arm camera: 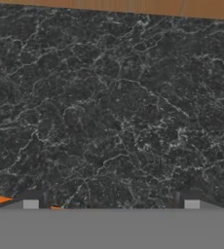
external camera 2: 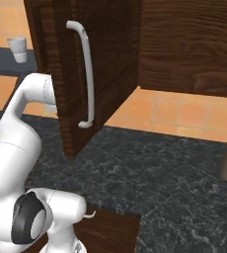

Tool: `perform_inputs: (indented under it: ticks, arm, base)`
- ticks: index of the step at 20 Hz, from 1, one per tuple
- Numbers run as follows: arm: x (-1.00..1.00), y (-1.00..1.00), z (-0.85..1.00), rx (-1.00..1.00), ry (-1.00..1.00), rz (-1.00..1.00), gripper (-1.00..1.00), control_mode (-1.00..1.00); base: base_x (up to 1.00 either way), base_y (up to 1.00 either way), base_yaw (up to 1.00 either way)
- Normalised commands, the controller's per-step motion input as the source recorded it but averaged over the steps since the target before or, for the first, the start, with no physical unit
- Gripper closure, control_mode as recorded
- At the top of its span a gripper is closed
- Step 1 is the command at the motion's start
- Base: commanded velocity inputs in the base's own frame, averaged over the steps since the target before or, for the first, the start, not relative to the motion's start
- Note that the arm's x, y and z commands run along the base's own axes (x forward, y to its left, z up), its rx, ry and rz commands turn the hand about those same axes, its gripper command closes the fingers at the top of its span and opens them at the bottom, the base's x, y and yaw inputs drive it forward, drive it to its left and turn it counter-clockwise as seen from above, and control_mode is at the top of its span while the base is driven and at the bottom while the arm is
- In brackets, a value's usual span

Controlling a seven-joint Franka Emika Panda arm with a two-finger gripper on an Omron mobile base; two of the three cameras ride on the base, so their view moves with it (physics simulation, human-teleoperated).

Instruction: Gather all objects into one cabinet and sort the glasses and bowls to opposite sides.

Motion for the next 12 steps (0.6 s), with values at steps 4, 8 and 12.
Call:
perform_inputs:
  ticks: [4, 8, 12]
  arm:
    - [0.0, 0.0, 0.0, 0.0, 0.0, 0.0, -1.0, 1.0]
    - [0.0, 0.0, 0.0, 0.0, 0.0, 0.0, -1.0, 1.0]
    - [0.0, 0.0, 0.0, 0.0, 0.0, 0.0, -1.0, 1.0]
  base:
    - [0.96, 0.39, 0.02]
    - [0.89, 0.0, 0.0]
    - [0.97, 0.0, 0.0]
